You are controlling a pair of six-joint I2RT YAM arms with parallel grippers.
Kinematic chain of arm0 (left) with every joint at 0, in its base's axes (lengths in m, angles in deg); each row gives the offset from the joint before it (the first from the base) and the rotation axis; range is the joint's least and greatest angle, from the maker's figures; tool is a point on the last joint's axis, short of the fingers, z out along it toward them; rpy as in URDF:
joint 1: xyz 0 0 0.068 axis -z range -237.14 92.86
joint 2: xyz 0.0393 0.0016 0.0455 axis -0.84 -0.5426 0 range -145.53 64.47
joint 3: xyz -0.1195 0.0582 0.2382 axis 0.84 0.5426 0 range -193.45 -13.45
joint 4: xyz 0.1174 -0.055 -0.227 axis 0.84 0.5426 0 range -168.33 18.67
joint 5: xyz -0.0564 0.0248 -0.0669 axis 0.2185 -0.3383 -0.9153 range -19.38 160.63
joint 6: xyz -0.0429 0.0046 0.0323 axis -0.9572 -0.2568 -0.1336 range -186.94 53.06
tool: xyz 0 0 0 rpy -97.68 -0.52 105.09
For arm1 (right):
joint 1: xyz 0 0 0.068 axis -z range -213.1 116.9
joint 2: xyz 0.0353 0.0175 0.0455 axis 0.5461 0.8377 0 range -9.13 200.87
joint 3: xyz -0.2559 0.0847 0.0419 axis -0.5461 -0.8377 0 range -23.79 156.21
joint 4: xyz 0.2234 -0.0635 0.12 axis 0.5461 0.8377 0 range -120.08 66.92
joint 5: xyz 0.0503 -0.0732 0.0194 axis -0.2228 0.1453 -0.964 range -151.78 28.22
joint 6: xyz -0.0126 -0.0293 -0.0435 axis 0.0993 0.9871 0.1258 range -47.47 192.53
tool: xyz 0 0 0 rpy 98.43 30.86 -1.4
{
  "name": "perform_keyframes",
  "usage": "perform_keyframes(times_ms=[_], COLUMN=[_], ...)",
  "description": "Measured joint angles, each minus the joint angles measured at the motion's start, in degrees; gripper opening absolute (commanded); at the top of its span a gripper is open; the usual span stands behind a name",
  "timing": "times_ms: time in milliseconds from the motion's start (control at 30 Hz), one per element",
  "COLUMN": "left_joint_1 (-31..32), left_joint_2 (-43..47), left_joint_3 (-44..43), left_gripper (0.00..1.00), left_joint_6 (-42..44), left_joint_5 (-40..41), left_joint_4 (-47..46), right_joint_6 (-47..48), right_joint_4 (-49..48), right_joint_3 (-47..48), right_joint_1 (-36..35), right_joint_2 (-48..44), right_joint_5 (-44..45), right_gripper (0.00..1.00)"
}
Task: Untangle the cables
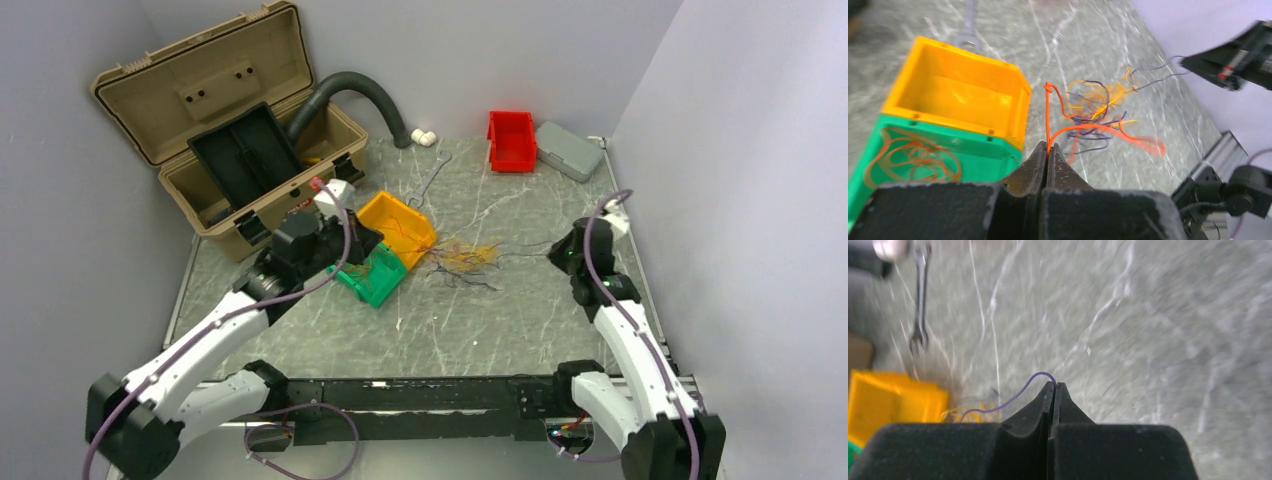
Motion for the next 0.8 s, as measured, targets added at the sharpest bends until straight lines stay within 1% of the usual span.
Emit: perform_keyframes(times_ms=[133, 267, 367, 433, 467, 533, 600, 700, 733, 767, 800], left_joint_1=[-0.85, -1.27, -1.27, -1.29, -1.31, -1.44, -1.44, -1.44, -1.44, -1.44, -1.44], left_joint_2=[8.00, 13.20, 17.00, 19.23, 20.02, 21.18, 21.46, 19.85, 18.99, 18.29, 17.35], left_joint_3=[0.07, 0.35, 0.42, 0.42, 0.44, 0.59, 0.81, 0.92, 1.01, 1.09, 1.22], left_gripper=[0.00, 0.00, 0.00, 0.00, 0.00, 0.00, 0.00, 0.00, 0.00, 0.00, 0.00], left_joint_6=[-1.05, -3.02, -5.53, -6.86, -6.88, -6.60, -6.16, -5.29, -4.87, -4.59, -4.09], left_joint_5=[7.28, 15.69, 23.17, 27.17, 28.17, 28.13, 26.32, 22.32, 20.68, 19.02, 17.42], left_joint_4=[5.27, 12.13, 18.71, 22.25, 23.19, 23.61, 23.12, 22.16, 21.79, 21.38, 20.83], right_joint_6=[-2.10, -5.95, -9.25, -10.21, -9.66, -8.39, -6.62, -3.78, -2.38, -0.66, 0.87], right_joint_4=[5.95, 12.70, 17.66, 18.43, 17.92, 16.44, 14.51, 11.32, 10.64, 10.16, 10.05], right_joint_3=[5.77, 11.91, 17.40, 19.74, 20.02, 19.61, 18.16, 14.23, 13.14, 12.28, 11.91], right_joint_1=[4.33, 8.11, 9.07, 9.07, 9.07, 9.18, 9.20, 9.20, 9.20, 9.16, 9.09], right_joint_2=[-4.90, -5.62, -5.99, -7.45, -8.26, -9.42, -9.88, -8.13, -7.48, -6.23, -4.66], right_joint_5=[8.92, 18.45, 26.36, 29.42, 29.62, 27.21, 21.70, 11.58, 8.20, 3.91, -0.07], right_gripper=[0.00, 0.00, 0.00, 0.00, 0.00, 0.00, 0.00, 0.00, 0.07, 0.22, 0.65])
